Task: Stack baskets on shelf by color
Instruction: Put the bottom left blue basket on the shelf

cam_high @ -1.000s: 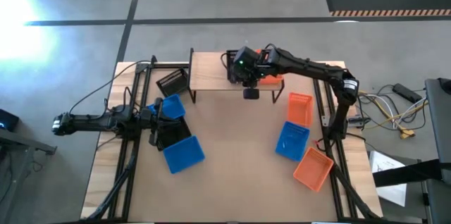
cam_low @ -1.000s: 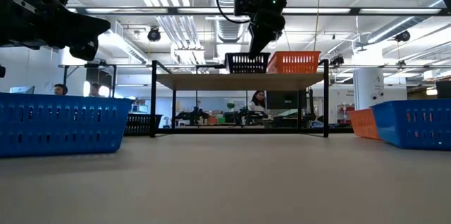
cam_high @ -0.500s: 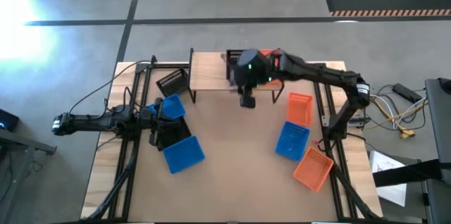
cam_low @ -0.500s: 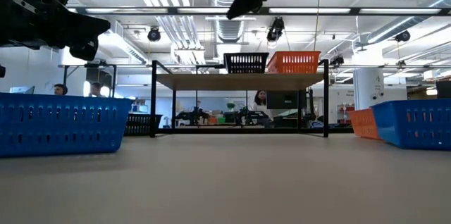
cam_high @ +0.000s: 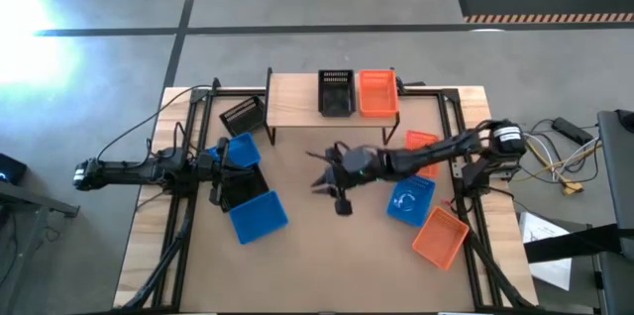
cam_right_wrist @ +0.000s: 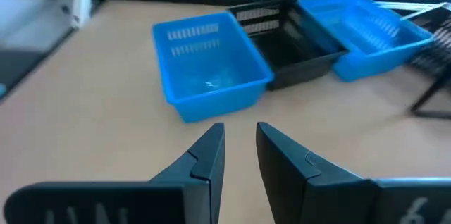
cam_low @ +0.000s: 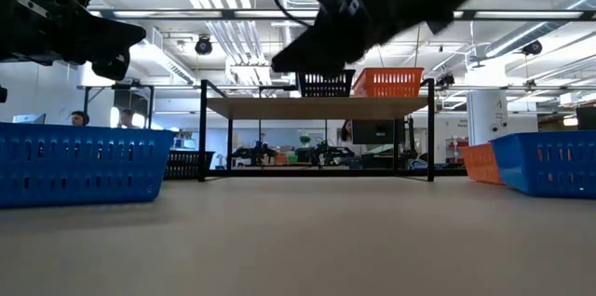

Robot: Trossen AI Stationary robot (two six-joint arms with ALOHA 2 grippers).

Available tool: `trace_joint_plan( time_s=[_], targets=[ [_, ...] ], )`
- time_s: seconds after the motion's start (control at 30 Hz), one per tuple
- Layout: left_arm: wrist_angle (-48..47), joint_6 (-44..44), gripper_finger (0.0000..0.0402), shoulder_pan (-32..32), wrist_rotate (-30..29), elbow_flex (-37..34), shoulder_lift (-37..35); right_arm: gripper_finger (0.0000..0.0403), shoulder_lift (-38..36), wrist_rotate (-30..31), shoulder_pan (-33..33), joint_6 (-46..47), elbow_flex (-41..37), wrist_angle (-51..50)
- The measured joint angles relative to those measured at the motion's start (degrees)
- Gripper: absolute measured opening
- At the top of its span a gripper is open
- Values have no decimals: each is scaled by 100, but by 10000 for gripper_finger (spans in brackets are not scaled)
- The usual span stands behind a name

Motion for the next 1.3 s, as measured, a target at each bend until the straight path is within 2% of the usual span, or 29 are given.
trace_joint_plan(
  time_s=[0.1, 0.23, 0.47, 0.63, 0.7, 0.77, 0.9, 1.03, 1.3],
  targets=[
    [-1, 0, 0, -1, 2, 0, 0, 74, 243, 137, 189, 530, -537, 1249],
    [-2, 0, 0, 0, -40, 0, 0, 73, 529, 769, 492, 1048, -1036, 2298],
    [2, 0, 0, -2, -33, 0, 0, 73, 868, 1989, 947, 1277, -1201, 2752],
    [77, -4, 0, -1, -26, 0, 2, 73, 867, 2104, 1164, 1348, -1200, 2702],
    [448, -27, 0, -2, -59, 0, 4, 73, 865, 2105, 1262, 1348, -1216, 2690],
    [926, -444, 0, -7, -59, 0, 28, 73, 870, 2167, 1351, 1351, -1239, 2668],
    [2387, -1056, 0, -11, 64, -2, 128, 73, 873, 2726, 1530, 1355, -1360, 2678],
    [3549, -983, 0, -17, 407, -2, 505, 73, 873, 3327, 1646, 1369, -1544, 2680],
    [4828, -231, 0, -15, 490, 52, 1838, 73, 873, 3458, 1698, 1425, -1707, 2710]
  ],
)
